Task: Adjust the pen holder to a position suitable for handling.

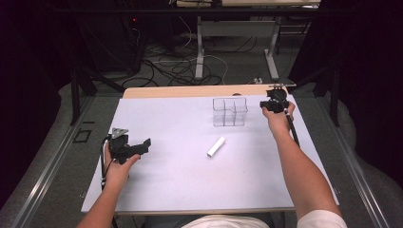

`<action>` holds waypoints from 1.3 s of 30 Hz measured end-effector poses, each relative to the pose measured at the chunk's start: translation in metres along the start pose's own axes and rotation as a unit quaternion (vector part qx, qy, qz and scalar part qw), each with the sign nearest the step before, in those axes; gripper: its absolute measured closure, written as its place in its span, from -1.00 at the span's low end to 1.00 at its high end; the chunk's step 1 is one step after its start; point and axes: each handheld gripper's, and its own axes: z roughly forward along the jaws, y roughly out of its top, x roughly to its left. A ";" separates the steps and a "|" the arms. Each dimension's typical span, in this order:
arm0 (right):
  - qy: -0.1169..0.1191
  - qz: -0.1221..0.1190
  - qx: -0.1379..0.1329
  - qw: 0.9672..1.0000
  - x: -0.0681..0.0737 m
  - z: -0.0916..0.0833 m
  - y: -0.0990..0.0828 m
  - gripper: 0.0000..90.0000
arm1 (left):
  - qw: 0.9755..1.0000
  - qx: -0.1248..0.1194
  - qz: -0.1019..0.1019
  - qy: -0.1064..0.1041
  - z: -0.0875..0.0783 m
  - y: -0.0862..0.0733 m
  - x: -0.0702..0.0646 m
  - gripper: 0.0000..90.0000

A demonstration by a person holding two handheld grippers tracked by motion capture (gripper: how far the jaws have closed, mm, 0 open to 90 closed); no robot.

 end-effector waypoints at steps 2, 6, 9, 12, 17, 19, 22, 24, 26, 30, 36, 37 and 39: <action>0.004 0.002 0.002 1.000 0.001 0.003 -0.001 0.91 | 1.000 0.005 0.001 0.000 0.000 0.000 0.000 -1.00; 0.002 0.005 0.003 1.000 0.003 0.006 -0.002 1.00 | 1.000 0.001 0.001 0.001 0.000 0.000 0.000 -0.99; 0.003 0.001 0.002 1.000 0.007 0.010 -0.003 1.00 | 1.000 0.002 0.001 0.002 0.000 0.000 0.000 -0.99; 0.004 0.000 0.000 1.000 0.014 0.014 -0.006 1.00 | 1.000 0.007 0.003 0.002 0.000 -0.001 0.000 -0.99; 0.008 -0.006 -0.001 1.000 0.022 0.019 -0.008 1.00 | 1.000 0.004 0.005 0.001 0.001 -0.001 -0.001 -0.99; 0.008 -0.006 -0.001 1.000 0.025 0.019 -0.009 1.00 | 1.000 0.004 0.005 0.002 0.001 -0.001 -0.001 -0.99; 0.011 0.001 -0.004 1.000 0.028 0.020 -0.010 1.00 | 1.000 0.004 0.002 0.001 0.001 -0.001 0.000 -0.99; 0.013 0.003 -0.001 1.000 0.030 0.022 -0.010 1.00 | 1.000 0.003 0.004 0.000 0.001 0.000 0.000 -0.99; 0.013 -0.001 0.003 1.000 0.031 0.023 -0.012 1.00 | 1.000 0.003 0.005 0.000 0.001 0.000 0.000 -0.99; 0.021 -0.005 0.008 1.000 0.037 0.026 -0.014 1.00 | 1.000 0.004 0.005 0.001 0.001 0.000 -0.001 -0.99; 0.017 -0.017 0.005 1.000 0.042 0.026 -0.015 1.00 | 1.000 0.007 0.006 0.000 0.002 0.000 -0.001 -0.99; 0.017 -0.020 0.006 1.000 0.042 0.026 -0.015 1.00 | 1.000 0.005 0.006 -0.001 0.002 0.000 -0.001 -0.99; 0.016 -0.022 0.005 1.000 0.043 0.026 -0.015 1.00 | 1.000 0.010 0.007 -0.002 0.002 0.000 -0.001 -0.99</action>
